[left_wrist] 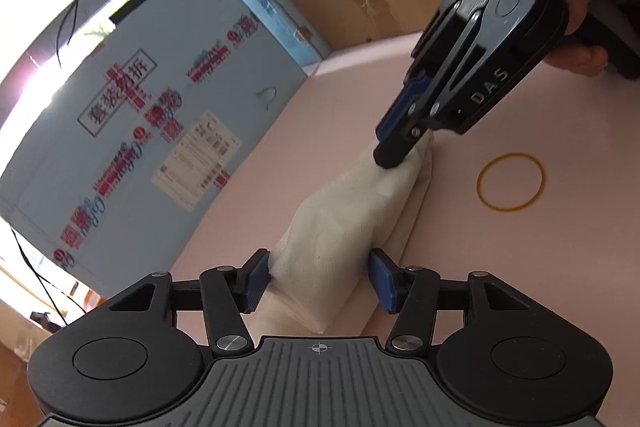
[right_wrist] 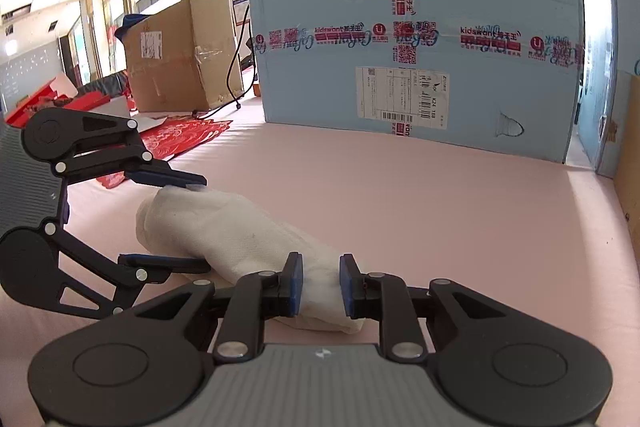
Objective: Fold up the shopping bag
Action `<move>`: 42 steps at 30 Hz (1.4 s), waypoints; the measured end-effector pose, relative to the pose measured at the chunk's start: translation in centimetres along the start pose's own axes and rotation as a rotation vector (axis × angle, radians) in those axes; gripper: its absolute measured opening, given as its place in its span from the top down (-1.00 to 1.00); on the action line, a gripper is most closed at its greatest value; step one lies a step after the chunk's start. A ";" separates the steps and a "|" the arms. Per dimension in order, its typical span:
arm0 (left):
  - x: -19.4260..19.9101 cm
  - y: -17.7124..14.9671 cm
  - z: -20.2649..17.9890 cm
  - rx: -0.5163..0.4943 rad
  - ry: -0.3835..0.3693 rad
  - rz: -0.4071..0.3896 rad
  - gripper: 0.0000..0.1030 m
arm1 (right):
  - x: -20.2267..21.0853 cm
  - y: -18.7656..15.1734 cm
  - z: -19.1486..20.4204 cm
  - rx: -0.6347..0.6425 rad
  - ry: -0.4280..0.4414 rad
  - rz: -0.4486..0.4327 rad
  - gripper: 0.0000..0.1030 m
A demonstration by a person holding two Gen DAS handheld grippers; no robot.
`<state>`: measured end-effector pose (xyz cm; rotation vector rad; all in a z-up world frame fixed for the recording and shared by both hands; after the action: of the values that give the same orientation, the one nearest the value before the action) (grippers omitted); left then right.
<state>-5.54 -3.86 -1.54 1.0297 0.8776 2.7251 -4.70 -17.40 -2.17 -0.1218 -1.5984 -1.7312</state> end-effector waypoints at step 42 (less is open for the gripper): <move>-2.6 -1.7 3.4 0.499 -0.010 -0.075 -0.65 | 3.7 -2.3 -2.5 -0.149 0.001 0.175 0.99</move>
<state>-1.59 -1.56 -1.86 1.0470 1.6105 2.4885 -7.58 -21.50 -2.56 -0.3245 -1.4126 -1.7113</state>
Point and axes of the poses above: each gripper's, at about its wrist camera, not at the fingertips, and x roughly against the way its jaws point, z to its left, y to its top, the point moved 6 cm from there along -x, roughly the way its jaws point, and after that the axes turned 8 degrees about -x, right-handed, at the moved point
